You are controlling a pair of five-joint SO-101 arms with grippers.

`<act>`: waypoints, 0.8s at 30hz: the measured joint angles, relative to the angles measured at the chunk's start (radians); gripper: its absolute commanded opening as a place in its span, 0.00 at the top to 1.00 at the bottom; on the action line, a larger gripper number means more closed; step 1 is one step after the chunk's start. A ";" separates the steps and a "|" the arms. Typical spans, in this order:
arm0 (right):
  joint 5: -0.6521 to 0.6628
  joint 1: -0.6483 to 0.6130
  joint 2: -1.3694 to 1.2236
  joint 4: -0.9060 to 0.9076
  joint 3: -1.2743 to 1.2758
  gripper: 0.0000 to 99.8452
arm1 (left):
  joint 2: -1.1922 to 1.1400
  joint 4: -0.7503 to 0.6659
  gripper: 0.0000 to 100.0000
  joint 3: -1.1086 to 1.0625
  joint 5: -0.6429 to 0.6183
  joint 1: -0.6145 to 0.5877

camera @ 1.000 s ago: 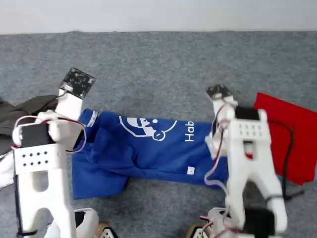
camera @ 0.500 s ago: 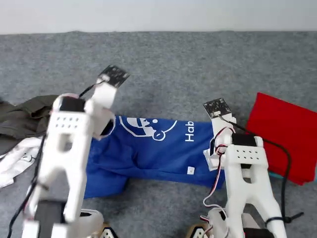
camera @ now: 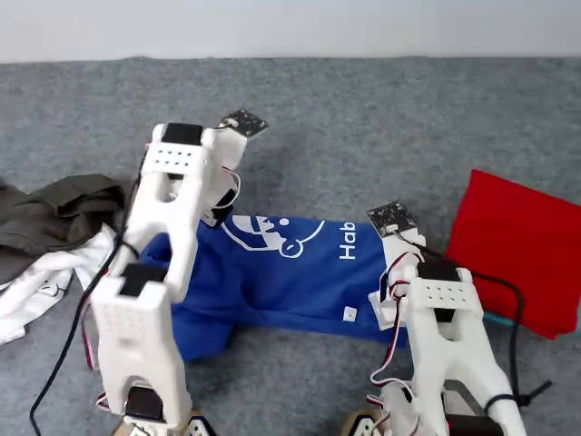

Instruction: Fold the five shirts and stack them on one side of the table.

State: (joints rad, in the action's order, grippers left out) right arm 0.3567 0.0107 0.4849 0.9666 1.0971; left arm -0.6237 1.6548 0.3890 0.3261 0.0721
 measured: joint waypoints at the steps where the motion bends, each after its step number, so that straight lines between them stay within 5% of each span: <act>1: 0.000 0.000 0.000 -0.006 0.005 0.99 | -0.046 0.018 0.97 0.041 0.000 0.000; 16: 0.021 0.000 0.000 -0.012 0.005 0.99 | -0.430 0.081 0.98 0.689 -0.003 0.000; 24: 0.051 -0.002 0.000 -0.012 0.017 0.99 | -0.430 0.078 0.98 0.744 0.000 -0.025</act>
State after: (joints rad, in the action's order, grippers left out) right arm 0.4074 0.0092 0.4849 0.9544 1.1139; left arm -1.0533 1.7331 1.1331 0.3261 0.0476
